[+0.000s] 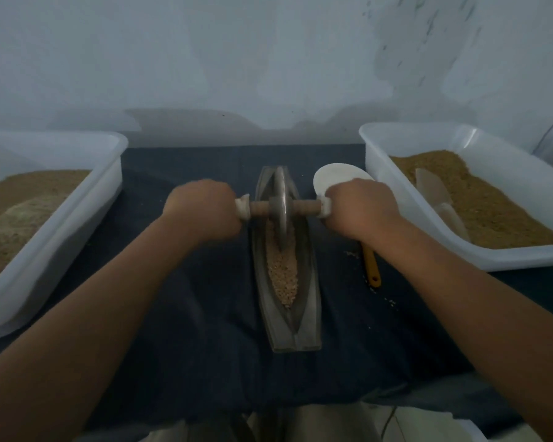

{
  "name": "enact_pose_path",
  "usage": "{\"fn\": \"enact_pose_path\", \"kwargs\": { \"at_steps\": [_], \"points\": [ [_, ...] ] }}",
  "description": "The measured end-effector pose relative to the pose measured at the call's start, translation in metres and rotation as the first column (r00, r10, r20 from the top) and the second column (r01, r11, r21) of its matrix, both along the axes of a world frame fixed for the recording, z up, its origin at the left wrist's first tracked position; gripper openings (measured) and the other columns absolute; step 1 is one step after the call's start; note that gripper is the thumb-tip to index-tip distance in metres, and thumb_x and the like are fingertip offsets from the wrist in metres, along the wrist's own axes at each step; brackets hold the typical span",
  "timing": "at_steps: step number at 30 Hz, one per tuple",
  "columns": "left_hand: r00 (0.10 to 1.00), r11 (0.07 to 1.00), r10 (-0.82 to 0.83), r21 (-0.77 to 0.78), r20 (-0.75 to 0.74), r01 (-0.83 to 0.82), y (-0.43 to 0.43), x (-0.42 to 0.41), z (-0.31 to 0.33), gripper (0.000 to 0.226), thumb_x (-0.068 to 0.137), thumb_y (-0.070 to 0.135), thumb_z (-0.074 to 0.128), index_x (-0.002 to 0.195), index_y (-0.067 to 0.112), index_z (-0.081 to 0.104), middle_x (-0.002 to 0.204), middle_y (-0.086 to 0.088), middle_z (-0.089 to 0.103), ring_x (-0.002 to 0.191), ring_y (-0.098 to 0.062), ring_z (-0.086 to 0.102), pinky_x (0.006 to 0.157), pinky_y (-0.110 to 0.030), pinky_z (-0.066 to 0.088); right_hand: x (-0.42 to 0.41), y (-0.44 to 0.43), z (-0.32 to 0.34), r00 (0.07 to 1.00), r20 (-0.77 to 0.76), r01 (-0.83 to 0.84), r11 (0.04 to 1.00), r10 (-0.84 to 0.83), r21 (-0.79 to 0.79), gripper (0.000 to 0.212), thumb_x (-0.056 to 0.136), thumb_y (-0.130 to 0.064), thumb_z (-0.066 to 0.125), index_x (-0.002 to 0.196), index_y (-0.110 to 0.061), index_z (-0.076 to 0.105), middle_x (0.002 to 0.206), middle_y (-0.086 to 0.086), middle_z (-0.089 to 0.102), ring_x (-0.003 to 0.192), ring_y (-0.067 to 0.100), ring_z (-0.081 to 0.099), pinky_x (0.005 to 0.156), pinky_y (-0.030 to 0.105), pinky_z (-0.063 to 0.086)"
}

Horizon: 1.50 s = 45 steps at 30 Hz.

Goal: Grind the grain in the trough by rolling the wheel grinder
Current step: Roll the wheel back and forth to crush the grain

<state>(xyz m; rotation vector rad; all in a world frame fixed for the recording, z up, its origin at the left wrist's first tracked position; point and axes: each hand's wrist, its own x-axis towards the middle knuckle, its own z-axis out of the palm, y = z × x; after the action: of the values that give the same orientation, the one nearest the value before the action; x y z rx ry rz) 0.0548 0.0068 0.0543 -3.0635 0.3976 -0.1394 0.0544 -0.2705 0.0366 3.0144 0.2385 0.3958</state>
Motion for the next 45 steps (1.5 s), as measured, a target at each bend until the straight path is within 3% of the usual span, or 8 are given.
{"fn": "enact_pose_path", "kwargs": {
  "at_steps": [6,10,17,20,26,33,41,45],
  "points": [
    [0.985,0.989,-0.138,0.043,-0.101,0.143,0.003,-0.015,0.011,0.026,0.081,0.039,0.062,0.065,0.021,0.053,0.063,0.006,0.052,0.070,-0.025,0.065,0.063,-0.031,0.052,-0.021,-0.018,-0.006,0.987,-0.151,-0.042,0.997,0.050,0.058,0.037,0.093,-0.057,0.050,0.067,-0.031,0.058,0.066,-0.009,0.059,0.062,0.010,0.058,0.056,0.029,0.042],
    [0.980,0.976,-0.195,0.090,-0.046,0.199,0.026,-0.049,-0.014,0.028,0.070,0.052,0.049,0.062,0.026,0.052,0.056,0.008,0.049,0.054,-0.012,0.053,0.051,-0.027,0.039,-0.067,-0.031,-0.018,0.971,0.060,-0.235,0.971,0.233,0.040,0.039,0.082,-0.058,0.041,0.053,-0.032,0.038,0.044,-0.011,0.038,0.038,0.001,0.038,0.036,0.024,0.032],
    [1.000,1.000,-0.014,0.017,-0.014,0.014,0.000,0.009,0.002,0.031,0.085,0.047,0.059,0.068,0.021,0.058,0.069,0.005,0.059,0.064,-0.019,0.059,0.064,-0.034,0.055,0.005,-0.007,-0.004,0.992,0.103,-0.072,0.996,0.067,0.044,0.047,0.091,-0.056,0.032,0.061,-0.027,0.052,0.059,-0.009,0.052,0.056,0.012,0.052,0.053,0.026,0.030],
    [1.000,1.000,-0.019,0.017,-0.024,0.019,0.002,0.005,0.000,0.025,0.082,0.045,0.059,0.071,0.022,0.060,0.072,0.005,0.061,0.069,-0.022,0.062,0.064,-0.034,0.053,0.008,-0.006,-0.003,0.997,0.017,-0.071,0.995,0.070,0.066,0.045,0.099,-0.054,0.043,0.065,-0.027,0.056,0.066,-0.008,0.057,0.065,0.012,0.057,0.065,0.033,0.044],
    [0.982,0.987,-0.159,-0.013,-0.098,0.159,0.028,-0.044,-0.021,0.032,0.067,0.053,0.049,0.061,0.023,0.056,0.056,0.007,0.056,0.054,-0.009,0.055,0.049,-0.026,0.039,-0.054,-0.031,-0.004,0.922,-0.353,-0.134,0.987,0.156,0.088,0.030,0.069,-0.058,0.050,0.060,-0.030,0.058,0.061,-0.015,0.064,0.047,0.004,0.055,0.044,0.023,0.035],
    [0.998,0.993,0.066,-0.096,0.018,-0.064,0.003,0.009,-0.012,0.035,0.084,0.055,0.057,0.070,0.022,0.058,0.071,0.003,0.057,0.070,-0.026,0.062,0.065,-0.034,0.050,0.005,0.003,0.009,0.996,0.081,-0.046,0.999,0.047,-0.018,0.040,0.101,-0.050,0.049,0.072,-0.026,0.062,0.069,-0.006,0.058,0.066,0.017,0.061,0.061,0.034,0.047],
    [0.992,0.990,-0.123,-0.071,-0.014,0.121,0.034,-0.054,-0.029,0.031,0.068,0.057,0.050,0.061,0.027,0.055,0.055,0.010,0.053,0.050,-0.008,0.051,0.047,-0.024,0.036,-0.055,-0.020,0.015,0.899,-0.382,-0.189,0.977,0.212,0.097,0.023,0.082,-0.046,0.063,0.065,-0.031,0.060,0.061,-0.009,0.061,0.056,0.003,0.057,0.049,0.024,0.036],
    [0.999,0.997,-0.041,-0.067,-0.011,0.040,0.021,-0.029,-0.027,0.030,0.076,0.051,0.055,0.063,0.024,0.057,0.061,0.008,0.058,0.055,-0.013,0.056,0.050,-0.026,0.038,-0.032,-0.011,0.007,0.985,-0.104,-0.142,0.990,0.141,-0.009,0.038,0.093,-0.053,0.055,0.064,-0.030,0.055,0.063,-0.009,0.056,0.059,0.008,0.054,0.051,0.027,0.034]
  ]
}}
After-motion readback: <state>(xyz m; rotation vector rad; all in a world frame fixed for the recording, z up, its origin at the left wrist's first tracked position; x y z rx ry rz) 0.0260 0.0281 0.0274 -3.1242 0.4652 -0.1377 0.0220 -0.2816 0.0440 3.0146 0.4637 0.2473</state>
